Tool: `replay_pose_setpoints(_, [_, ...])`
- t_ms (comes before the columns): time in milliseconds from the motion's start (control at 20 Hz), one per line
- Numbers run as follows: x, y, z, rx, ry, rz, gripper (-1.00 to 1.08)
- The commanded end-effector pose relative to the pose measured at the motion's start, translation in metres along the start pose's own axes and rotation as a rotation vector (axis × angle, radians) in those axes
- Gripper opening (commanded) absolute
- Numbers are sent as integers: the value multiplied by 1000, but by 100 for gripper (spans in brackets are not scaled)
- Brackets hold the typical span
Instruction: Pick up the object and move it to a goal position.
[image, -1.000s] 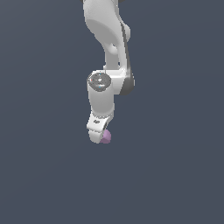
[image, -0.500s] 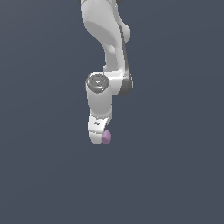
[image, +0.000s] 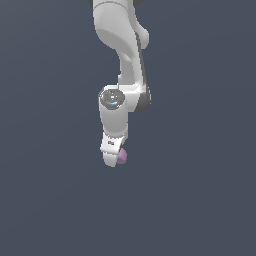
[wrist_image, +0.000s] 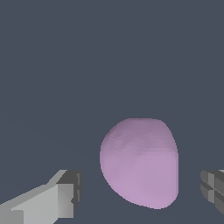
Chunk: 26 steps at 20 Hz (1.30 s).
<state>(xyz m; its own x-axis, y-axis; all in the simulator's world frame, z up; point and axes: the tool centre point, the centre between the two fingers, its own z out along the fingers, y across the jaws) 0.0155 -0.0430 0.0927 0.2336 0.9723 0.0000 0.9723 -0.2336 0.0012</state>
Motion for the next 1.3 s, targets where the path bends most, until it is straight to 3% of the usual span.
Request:
replay_pose_setpoints(0, [0,-1,13,1,0,-2,100])
replay_pose_setpoints(450, [0,0,38,1,0,-3,100])
replay_pose_setpoints(500, [0,0,38,1,0,-3,-100])
replay_pose_setpoints(1250, [4,-3,32,0,0,-3,-100])
